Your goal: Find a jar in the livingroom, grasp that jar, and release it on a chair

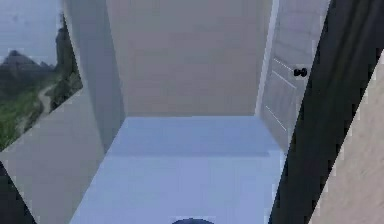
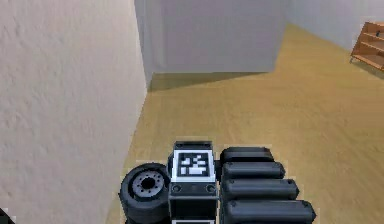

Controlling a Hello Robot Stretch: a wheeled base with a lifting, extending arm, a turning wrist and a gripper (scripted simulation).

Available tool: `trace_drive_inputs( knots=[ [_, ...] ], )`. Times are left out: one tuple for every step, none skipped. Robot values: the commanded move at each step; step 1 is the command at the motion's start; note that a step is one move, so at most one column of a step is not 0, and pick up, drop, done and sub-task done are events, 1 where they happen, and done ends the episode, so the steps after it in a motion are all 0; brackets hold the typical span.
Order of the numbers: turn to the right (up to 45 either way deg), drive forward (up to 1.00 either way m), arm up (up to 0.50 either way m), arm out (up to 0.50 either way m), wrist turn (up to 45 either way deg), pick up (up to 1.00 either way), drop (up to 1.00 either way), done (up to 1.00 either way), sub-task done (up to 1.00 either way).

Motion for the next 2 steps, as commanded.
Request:
trace_drive_inputs(
  knots=[
    [0.0, 0.05, 0.00, 0.00, 0.0, 0.00, 0.00, 0.00, 0.00],
    [0.0, 0.25, 0.00, 0.00, 0.0, 0.00, 0.00, 0.00, 0.00]
  ],
)
